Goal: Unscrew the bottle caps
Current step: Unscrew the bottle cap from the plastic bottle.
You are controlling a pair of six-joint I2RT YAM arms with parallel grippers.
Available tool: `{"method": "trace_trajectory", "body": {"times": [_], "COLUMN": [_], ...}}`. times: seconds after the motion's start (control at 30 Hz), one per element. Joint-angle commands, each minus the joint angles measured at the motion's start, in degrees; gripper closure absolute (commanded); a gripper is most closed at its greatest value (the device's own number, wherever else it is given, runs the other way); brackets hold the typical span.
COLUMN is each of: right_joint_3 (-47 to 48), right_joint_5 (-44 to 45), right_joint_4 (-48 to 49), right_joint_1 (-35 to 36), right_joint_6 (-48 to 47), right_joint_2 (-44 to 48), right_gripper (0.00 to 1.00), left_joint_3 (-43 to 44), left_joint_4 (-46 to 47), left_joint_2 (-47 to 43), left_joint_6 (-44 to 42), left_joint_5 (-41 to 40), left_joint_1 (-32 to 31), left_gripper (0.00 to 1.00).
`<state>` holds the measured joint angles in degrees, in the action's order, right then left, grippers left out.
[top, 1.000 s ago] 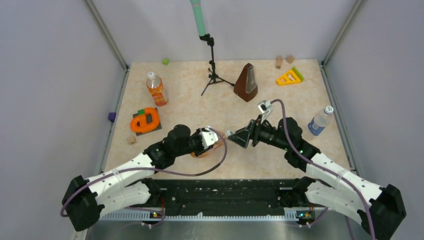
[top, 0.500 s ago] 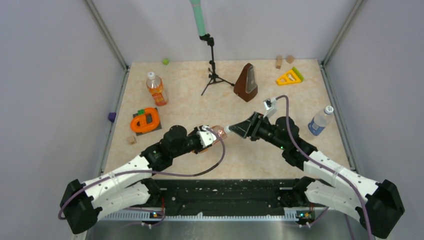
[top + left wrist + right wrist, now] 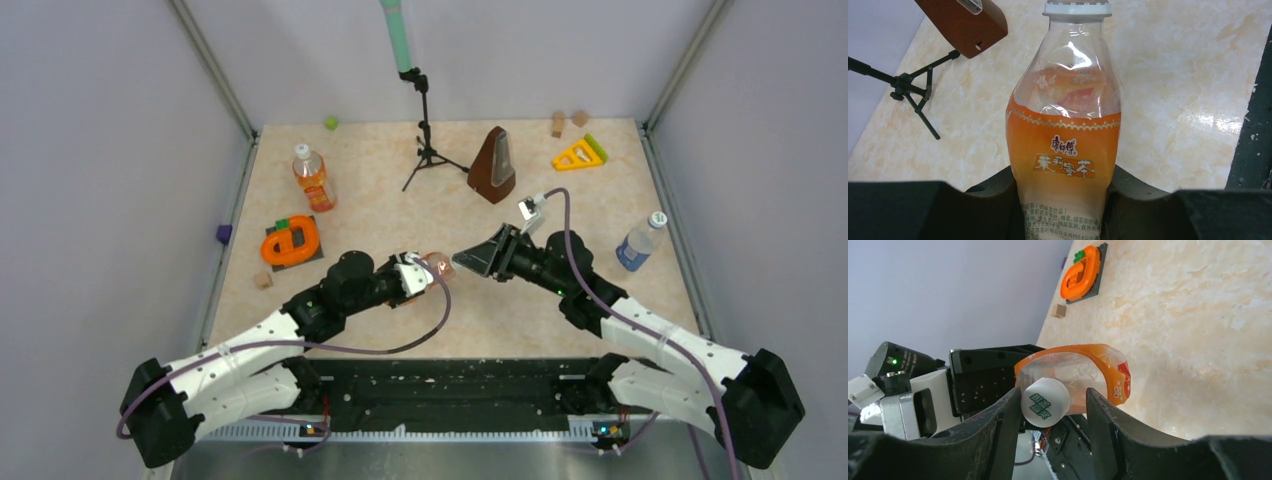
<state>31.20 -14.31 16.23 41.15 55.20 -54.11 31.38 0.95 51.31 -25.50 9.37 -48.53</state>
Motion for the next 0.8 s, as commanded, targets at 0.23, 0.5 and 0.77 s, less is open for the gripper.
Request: {"method": "trace_trajectory", "body": {"times": [0.23, 0.5, 0.77], "right_joint_3": [3.2, 2.8, -0.4], "right_joint_5": [-1.4, -2.6, -13.7], "right_joint_4": [-2.4, -2.2, 0.6], "right_joint_1": [0.3, 0.3, 0.3], "right_joint_6": [-3.5, -6.7, -16.6], "right_joint_2": [-0.8, -0.4, 1.5], "right_gripper": [0.75, 0.93, 0.95], "left_joint_3": [0.4, 0.6, 3.9], "left_joint_4": [3.4, 3.0, -0.3], "left_joint_2": [0.4, -0.3, -2.2], "left_joint_6": [-0.2, 0.8, 6.5], "left_joint_5": [0.0, 2.9, 19.6], "left_joint_1": [-0.4, -0.4, 0.0], "left_gripper": [1.00, 1.00, 1.00]}}
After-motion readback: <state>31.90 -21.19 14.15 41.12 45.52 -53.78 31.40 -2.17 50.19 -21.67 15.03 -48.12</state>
